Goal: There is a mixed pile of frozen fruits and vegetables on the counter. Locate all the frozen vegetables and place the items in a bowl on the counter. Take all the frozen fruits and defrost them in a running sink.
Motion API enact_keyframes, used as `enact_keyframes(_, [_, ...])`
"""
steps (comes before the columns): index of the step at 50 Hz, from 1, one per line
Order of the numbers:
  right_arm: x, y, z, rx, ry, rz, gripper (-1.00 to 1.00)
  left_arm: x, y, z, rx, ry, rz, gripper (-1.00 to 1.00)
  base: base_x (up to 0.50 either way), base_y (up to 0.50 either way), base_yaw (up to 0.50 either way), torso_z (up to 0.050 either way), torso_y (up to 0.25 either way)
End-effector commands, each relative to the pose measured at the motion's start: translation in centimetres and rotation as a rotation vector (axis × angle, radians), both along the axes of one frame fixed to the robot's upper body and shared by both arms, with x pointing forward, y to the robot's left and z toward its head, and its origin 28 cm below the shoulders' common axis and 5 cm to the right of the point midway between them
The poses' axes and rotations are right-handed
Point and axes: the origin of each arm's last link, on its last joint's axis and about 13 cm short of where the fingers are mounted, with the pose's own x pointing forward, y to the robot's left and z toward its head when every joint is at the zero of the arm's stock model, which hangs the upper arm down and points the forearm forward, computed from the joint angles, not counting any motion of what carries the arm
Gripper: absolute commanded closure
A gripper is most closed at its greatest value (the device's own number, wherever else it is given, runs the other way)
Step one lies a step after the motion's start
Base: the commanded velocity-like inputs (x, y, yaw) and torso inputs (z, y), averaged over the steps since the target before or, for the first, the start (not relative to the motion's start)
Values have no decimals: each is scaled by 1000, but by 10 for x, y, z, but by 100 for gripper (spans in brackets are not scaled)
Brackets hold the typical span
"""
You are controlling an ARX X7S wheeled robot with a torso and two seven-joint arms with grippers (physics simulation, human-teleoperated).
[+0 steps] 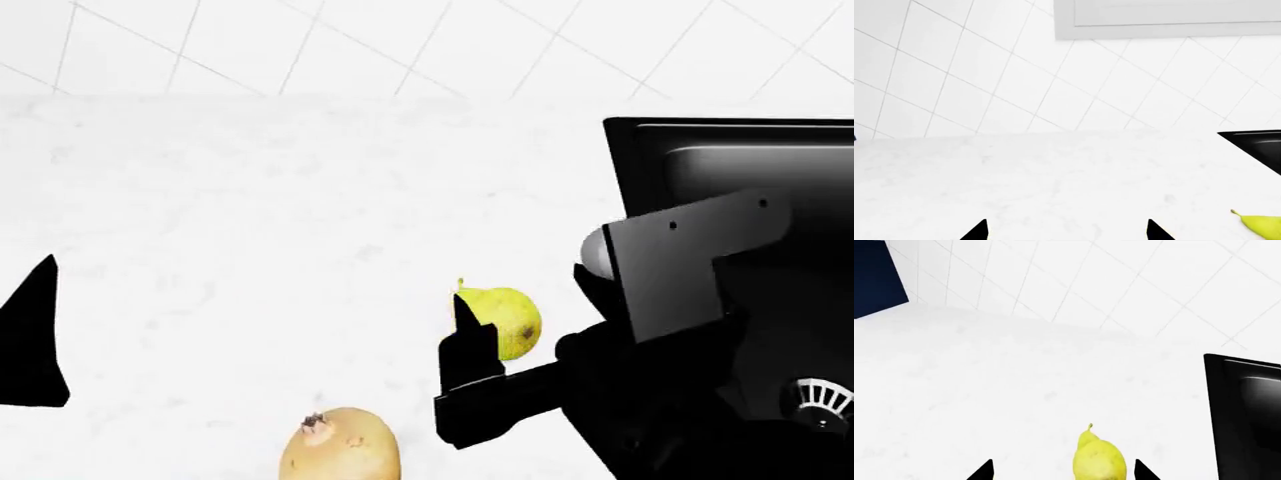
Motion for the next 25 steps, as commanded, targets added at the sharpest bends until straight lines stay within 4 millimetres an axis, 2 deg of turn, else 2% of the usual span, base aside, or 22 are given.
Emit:
enact_keyframes(1, [18,6,2,-3,23,66,-100,1,3,3,-40,-39,-1,-100,0,0,0,0,0])
enact_keyframes(18, [33,4,-7,-40,50,48,-100,1,2,2,-41,-38,-2,-100,0,0,0,0,0])
enact_keyframes(25, [31,2,-4,-61,28,23,-100,1,2,2,-40,-37,-3,-100,0,0,0,0,0])
